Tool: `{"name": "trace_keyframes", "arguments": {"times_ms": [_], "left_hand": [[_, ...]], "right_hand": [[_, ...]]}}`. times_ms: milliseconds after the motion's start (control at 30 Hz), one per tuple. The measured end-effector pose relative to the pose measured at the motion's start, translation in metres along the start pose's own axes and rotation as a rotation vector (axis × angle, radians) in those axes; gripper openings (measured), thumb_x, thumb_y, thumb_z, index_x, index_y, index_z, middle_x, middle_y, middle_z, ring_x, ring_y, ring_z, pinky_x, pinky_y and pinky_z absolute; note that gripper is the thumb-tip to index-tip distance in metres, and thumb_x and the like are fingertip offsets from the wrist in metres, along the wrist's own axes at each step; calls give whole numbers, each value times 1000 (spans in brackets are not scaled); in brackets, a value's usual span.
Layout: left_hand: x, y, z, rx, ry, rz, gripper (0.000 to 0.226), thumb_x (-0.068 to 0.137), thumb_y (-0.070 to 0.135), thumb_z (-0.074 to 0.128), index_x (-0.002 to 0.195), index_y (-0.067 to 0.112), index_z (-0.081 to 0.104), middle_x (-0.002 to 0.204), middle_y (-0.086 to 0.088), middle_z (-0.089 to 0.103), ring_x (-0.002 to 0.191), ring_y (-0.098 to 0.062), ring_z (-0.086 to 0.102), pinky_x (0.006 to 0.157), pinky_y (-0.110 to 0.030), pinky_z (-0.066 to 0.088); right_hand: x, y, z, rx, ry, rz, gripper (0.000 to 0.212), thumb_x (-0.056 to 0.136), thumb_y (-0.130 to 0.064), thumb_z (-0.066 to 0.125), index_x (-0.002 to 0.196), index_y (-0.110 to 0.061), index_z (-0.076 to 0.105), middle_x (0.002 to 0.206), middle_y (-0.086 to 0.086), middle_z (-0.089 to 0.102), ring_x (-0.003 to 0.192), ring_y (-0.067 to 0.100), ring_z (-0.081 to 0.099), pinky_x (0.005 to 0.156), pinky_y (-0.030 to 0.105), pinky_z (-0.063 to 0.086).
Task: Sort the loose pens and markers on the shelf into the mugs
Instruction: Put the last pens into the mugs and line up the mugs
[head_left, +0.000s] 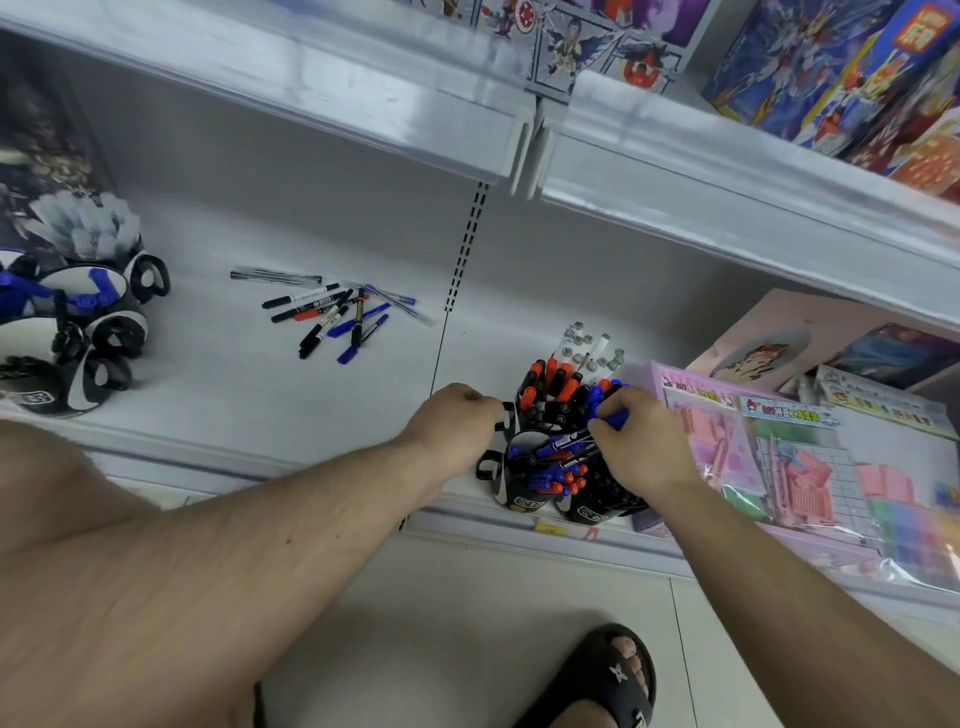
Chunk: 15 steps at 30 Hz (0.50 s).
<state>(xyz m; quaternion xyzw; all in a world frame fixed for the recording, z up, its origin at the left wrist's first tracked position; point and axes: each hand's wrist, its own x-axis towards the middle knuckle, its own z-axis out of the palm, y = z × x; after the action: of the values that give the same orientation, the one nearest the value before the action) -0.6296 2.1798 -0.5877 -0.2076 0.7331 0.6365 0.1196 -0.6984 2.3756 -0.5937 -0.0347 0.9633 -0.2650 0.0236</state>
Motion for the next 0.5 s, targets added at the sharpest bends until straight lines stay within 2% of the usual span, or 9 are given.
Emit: {"name": "trace_keyframes", "arguments": {"times_ms": [67, 133, 200, 300, 400, 500], "left_hand": [[-1, 1, 1, 8, -16, 11, 9, 94, 20, 47, 86, 15, 48, 85, -9, 42, 78, -20, 38, 69, -35, 28], [-1, 2, 0, 12, -20, 15, 9, 95, 20, 47, 87, 16, 49, 86, -9, 44, 78, -20, 39, 69, -34, 30], [-2, 2, 0, 14, -25, 13, 7, 94, 19, 47, 88, 17, 49, 87, -8, 43, 79, -20, 39, 70, -34, 30], [-3, 2, 0, 14, -30, 5, 5, 94, 19, 47, 89, 18, 48, 88, -8, 43, 80, -19, 38, 70, -34, 29], [-5, 4, 2, 12, -36, 1, 7, 94, 19, 47, 87, 17, 49, 86, -8, 44, 78, -20, 40, 69, -34, 31], [-7, 6, 3, 19, -47, 5, 7, 93, 16, 46, 86, 16, 50, 85, -9, 43, 79, -20, 39, 68, -34, 29]], "right_hand": [[5, 0, 10, -7, 48, 20, 5, 91, -11, 61, 95, -13, 63, 76, -6, 58, 61, 5, 51, 48, 10, 35], [10, 0, 18, -25, 95, 77, 6, 91, -10, 58, 94, -12, 63, 79, -1, 61, 64, 12, 54, 53, 21, 37], [15, 0, 26, -28, 104, 114, 10, 92, -7, 54, 96, -10, 63, 81, 2, 61, 67, 16, 55, 54, 22, 36], [19, 2, 42, -16, 36, 142, 13, 93, -6, 48, 98, -10, 60, 83, 3, 61, 68, 16, 56, 54, 23, 41], [20, 5, 64, -33, -36, 117, 16, 96, -8, 45, 102, -8, 59, 93, 10, 64, 81, 27, 62, 69, 35, 53], [20, 8, 87, -139, -115, 29, 22, 100, -20, 45, 105, -5, 60, 103, 17, 64, 92, 35, 61, 77, 40, 51]]}}
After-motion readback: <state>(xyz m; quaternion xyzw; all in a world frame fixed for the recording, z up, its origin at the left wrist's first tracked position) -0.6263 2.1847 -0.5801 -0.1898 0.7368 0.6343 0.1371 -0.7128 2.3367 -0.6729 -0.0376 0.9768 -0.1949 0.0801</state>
